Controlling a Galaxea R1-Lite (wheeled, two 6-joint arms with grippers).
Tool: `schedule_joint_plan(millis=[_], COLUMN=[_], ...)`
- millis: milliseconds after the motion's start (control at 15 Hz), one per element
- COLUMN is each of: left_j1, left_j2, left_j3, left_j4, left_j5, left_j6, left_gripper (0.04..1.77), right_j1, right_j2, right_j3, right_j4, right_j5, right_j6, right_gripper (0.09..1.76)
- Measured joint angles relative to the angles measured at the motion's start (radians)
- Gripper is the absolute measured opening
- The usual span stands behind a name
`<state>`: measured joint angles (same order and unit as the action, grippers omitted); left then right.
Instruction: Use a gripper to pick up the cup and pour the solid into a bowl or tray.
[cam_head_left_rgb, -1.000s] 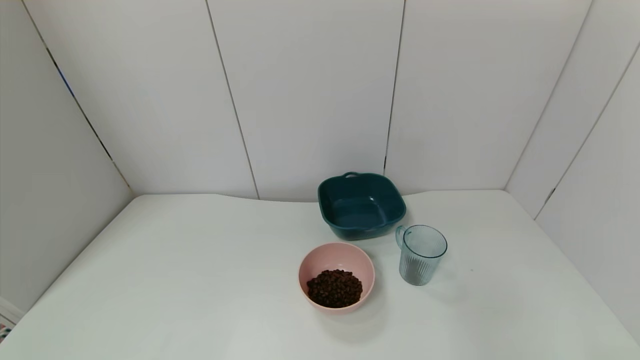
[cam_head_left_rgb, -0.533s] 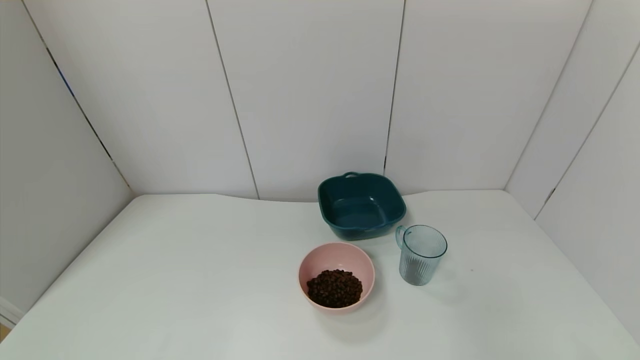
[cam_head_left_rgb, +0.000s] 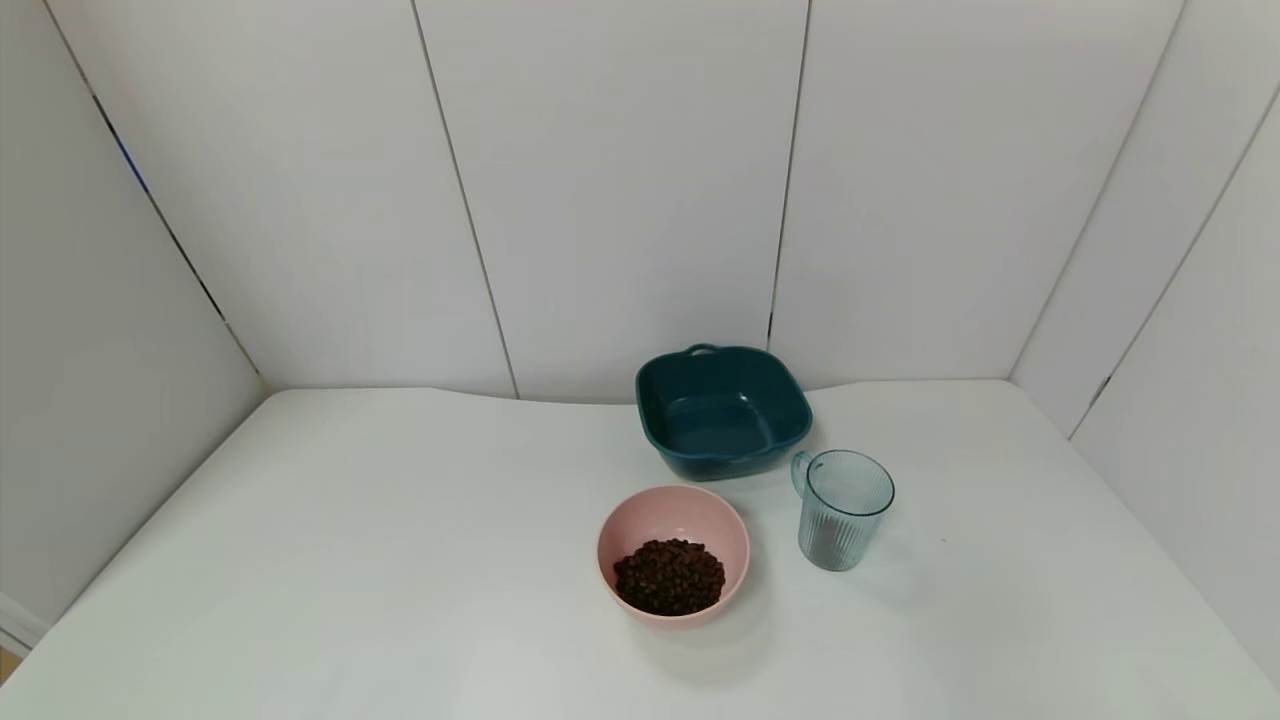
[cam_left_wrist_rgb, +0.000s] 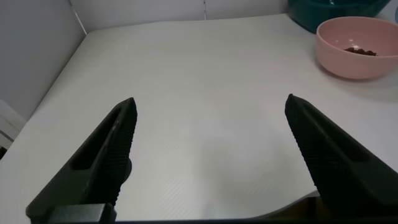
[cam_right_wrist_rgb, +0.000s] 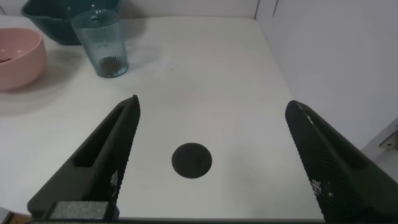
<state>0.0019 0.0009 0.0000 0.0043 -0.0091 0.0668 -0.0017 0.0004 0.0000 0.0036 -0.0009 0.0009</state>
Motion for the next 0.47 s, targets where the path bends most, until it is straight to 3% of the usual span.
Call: schedule_joint_plan(millis=[467], left_j1=[0.0], left_j2=[0.0], left_j3=[0.0], left_j4=[0.0], left_j5=[0.0], left_j6=[0.0], left_gripper=[1.72], right_j1=[-0.001], right_j2=[0.0], right_j3=[0.0], right_j4=[-0.002], right_j5=[-0.001], right_j6=[0.002], right_gripper=[1.7])
